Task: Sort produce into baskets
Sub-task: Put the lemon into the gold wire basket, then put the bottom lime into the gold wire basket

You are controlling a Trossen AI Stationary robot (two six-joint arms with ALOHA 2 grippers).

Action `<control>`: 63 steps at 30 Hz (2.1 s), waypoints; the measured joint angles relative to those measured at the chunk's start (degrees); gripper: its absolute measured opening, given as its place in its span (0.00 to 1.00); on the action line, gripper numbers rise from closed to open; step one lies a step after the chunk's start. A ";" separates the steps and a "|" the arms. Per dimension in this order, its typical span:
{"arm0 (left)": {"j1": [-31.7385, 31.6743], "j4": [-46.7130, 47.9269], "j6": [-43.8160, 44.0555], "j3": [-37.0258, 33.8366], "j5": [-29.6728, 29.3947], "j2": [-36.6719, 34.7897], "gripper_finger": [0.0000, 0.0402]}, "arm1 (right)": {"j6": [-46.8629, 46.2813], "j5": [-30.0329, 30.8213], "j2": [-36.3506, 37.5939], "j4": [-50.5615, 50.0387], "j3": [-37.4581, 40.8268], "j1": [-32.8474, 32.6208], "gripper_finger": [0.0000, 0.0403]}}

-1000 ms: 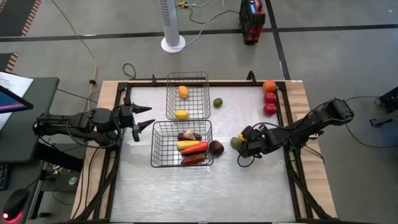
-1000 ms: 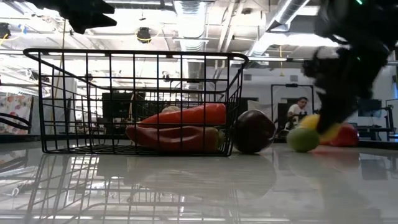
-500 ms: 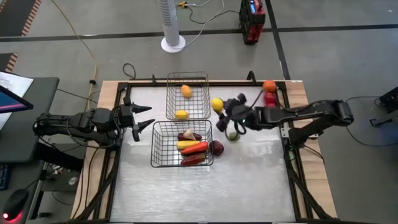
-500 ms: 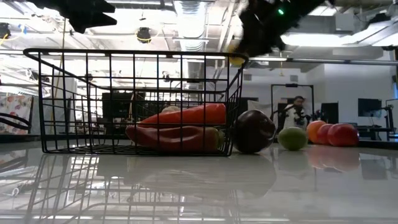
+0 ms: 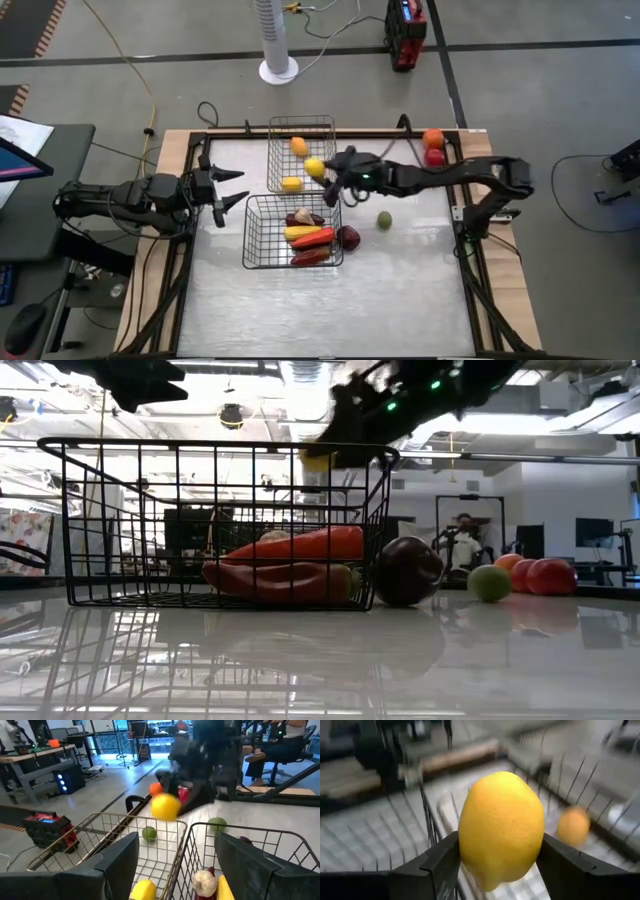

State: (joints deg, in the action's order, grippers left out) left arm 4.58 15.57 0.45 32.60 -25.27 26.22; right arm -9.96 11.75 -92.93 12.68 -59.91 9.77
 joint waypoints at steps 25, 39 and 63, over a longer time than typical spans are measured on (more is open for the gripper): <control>0.00 0.87 0.45 0.00 0.62 -0.02 0.62 | -16.68 18.98 10.71 -49.51 -0.78 -11.65 0.76; 0.00 0.04 1.33 0.00 0.67 -0.02 0.62 | -34.83 19.73 10.39 -34.59 23.00 -21.96 0.76; 0.00 0.43 0.78 0.00 0.67 0.00 0.62 | -37.88 20.56 7.99 -38.05 21.68 -24.73 0.54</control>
State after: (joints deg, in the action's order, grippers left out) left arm 4.58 16.01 1.23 32.60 -24.60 26.22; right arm -47.84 32.31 -84.94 -25.37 -38.23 -14.96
